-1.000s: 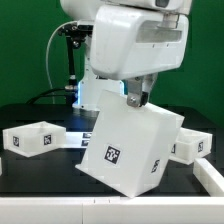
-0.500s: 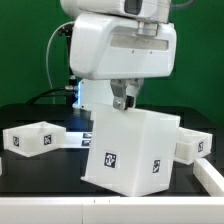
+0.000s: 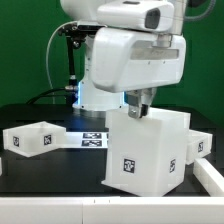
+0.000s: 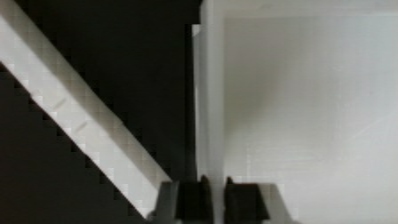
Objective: Assemble drawer
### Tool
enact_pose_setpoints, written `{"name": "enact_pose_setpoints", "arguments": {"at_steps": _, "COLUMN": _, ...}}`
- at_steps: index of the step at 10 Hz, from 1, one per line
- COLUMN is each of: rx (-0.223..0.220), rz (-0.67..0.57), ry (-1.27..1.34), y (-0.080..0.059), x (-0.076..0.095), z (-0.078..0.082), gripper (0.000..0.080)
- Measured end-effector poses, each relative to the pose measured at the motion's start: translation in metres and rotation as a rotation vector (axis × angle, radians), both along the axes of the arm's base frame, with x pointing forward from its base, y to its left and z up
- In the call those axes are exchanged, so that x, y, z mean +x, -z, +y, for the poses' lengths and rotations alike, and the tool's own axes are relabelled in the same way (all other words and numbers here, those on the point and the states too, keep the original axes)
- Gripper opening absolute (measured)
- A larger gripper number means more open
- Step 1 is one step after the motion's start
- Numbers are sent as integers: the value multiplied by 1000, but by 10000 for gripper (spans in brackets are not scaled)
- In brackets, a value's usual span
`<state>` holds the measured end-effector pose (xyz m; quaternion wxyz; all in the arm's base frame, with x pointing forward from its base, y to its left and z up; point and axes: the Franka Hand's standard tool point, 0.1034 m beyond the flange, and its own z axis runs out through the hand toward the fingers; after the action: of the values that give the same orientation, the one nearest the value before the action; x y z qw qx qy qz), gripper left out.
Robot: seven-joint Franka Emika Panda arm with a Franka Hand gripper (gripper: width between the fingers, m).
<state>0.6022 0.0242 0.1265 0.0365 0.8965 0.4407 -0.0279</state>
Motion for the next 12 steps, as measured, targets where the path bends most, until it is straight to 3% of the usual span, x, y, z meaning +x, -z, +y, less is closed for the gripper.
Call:
{"name": "enact_pose_setpoints", "arguments": {"at_steps": 5, "rx": 1, "rz": 7, "ry": -58, "y": 3, "x": 3, "z": -5, "gripper": 31}}
{"name": "enact_pose_setpoints", "arguments": {"at_steps": 6, "rx": 3, "rz": 8, "ry": -139, "y": 6, "x": 15, "z": -3, "gripper": 31}}
{"name": "enact_pose_setpoints", "arguments": {"at_steps": 8, "rx": 17, "rz": 10, "ry": -273, "y": 7, "x": 28, "z": 21, "gripper": 31}}
{"name": "enact_pose_setpoints", "arguments": {"at_steps": 12, "rx": 20, "rz": 9, "ry": -281, "y": 7, "x": 27, "z": 23, "gripper": 31}}
